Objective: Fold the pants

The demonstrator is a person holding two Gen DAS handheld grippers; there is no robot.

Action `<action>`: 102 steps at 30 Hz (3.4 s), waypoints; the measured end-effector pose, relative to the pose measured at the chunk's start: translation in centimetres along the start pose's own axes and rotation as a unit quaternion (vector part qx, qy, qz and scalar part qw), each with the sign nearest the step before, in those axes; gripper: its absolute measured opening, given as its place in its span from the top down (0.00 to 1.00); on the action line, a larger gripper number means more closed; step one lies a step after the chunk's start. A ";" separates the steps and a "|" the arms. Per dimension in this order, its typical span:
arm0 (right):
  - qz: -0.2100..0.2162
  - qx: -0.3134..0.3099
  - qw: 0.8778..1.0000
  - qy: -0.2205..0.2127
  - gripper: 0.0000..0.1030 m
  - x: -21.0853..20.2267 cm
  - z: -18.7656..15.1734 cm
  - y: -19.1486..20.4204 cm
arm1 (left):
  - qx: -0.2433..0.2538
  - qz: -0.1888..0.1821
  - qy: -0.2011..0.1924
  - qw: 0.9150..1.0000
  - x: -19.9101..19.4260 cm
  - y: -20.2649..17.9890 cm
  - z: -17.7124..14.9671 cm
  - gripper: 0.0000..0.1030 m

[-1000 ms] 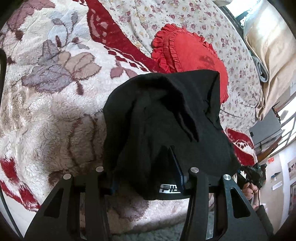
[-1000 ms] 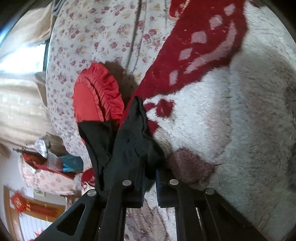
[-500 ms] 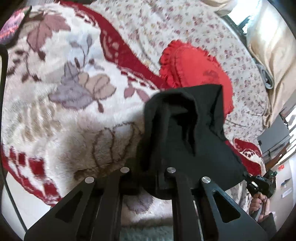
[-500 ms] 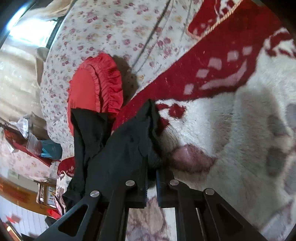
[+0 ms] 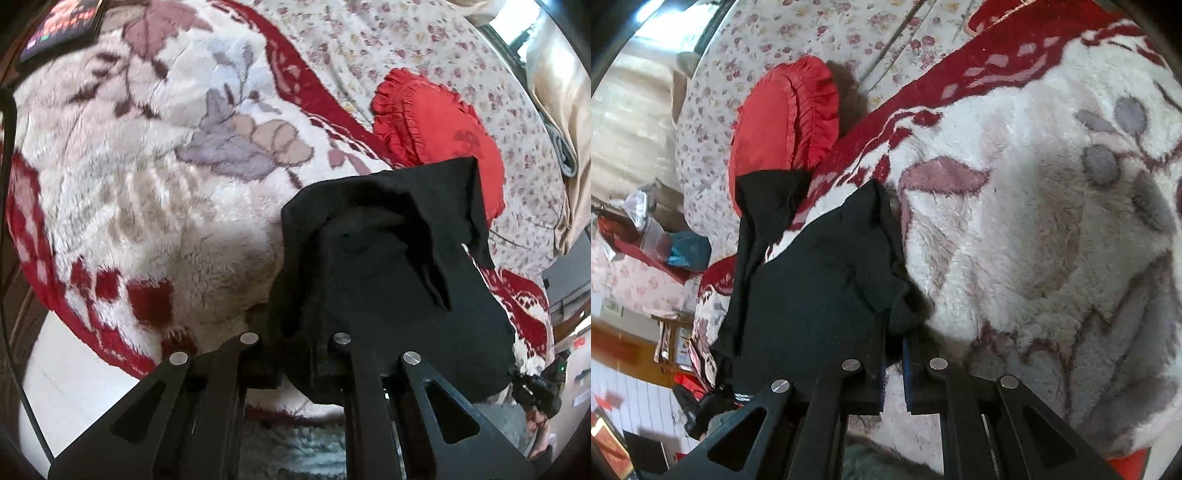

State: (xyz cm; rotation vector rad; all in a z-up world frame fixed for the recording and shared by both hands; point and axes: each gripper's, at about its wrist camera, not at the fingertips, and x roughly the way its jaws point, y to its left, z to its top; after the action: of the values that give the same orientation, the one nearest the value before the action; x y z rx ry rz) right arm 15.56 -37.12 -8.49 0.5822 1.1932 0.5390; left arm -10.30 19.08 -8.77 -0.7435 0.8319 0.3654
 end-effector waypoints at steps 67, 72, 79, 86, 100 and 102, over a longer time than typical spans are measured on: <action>-0.118 -0.535 0.836 0.030 0.63 19.6 4.8 26.3 | 0.171 0.050 -0.060 0.982 1.1 -10.7 -1.3 0.56; -0.128 -0.500 0.854 0.070 0.65 22.6 5.2 25.1 | 0.163 0.044 -0.060 0.984 1.1 -10.3 -1.4 0.56; -0.136 -0.413 0.900 0.028 0.89 20.1 6.2 24.9 | 0.220 -0.036 -0.090 0.971 -0.8 -11.3 -1.5 0.56; -0.033 -0.326 0.943 -0.058 0.90 9.1 6.3 23.1 | 0.415 -0.055 -0.067 0.906 1.8 -14.4 -3.4 0.53; 0.037 -0.288 0.956 -0.041 0.90 7.5 -0.6 23.0 | 0.633 0.160 -0.063 0.755 6.9 -18.1 -5.5 0.49; 0.038 -0.292 0.955 -0.039 0.90 7.6 -1.0 23.5 | 0.609 0.141 -0.040 0.779 6.7 -18.2 -4.7 0.86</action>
State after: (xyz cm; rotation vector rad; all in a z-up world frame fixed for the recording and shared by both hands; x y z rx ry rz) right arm 14.89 -14.70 1.77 0.1379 0.8765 0.8842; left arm 1.64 3.18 -7.86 0.6229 0.8981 0.0568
